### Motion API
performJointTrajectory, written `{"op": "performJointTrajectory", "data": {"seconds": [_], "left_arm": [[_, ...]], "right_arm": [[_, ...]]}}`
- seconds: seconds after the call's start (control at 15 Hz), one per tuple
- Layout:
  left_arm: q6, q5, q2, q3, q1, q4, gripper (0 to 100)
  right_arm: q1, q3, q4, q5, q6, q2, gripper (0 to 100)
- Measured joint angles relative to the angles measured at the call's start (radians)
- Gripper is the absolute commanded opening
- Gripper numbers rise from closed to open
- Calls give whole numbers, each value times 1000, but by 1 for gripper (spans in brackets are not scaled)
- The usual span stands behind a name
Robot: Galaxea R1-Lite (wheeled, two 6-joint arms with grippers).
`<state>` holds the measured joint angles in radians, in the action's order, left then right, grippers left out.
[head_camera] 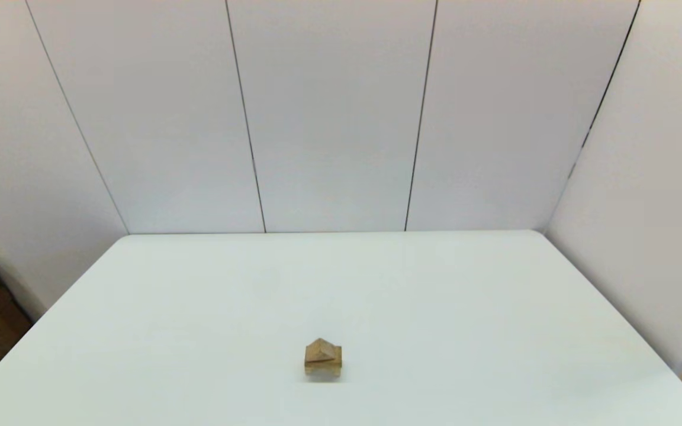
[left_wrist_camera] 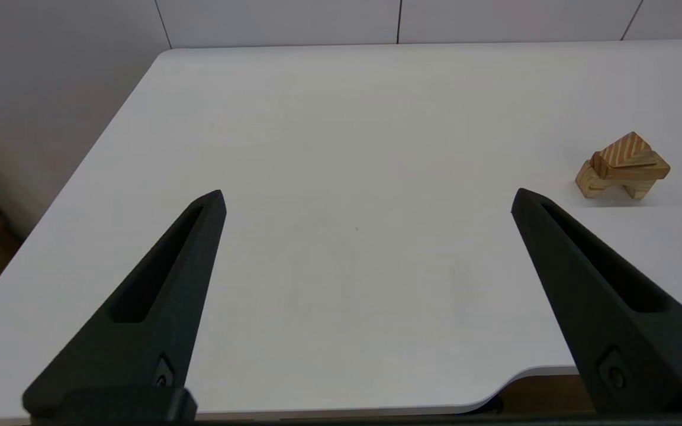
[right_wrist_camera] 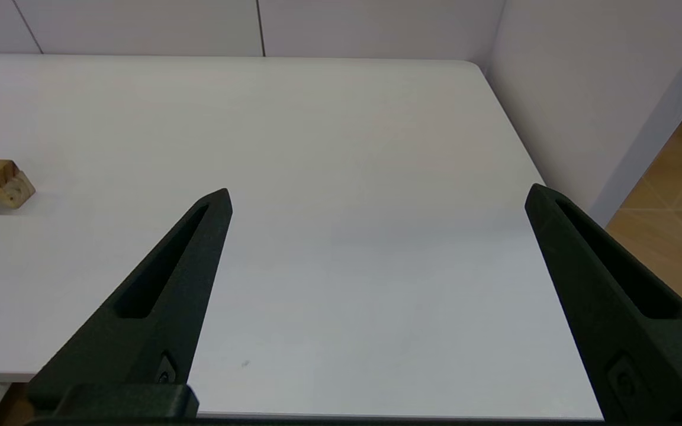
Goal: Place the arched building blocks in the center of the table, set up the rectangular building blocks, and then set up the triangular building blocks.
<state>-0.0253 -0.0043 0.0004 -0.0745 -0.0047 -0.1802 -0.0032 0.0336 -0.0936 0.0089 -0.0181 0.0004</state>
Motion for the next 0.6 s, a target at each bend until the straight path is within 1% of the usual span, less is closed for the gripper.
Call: {"op": "performJointTrajectory", "data": {"seconds": [0.6], "left_arm": [[-1, 0, 0, 0, 0, 0, 100]], "right_arm": [[0, 0, -1, 0, 1, 0, 100]]}}
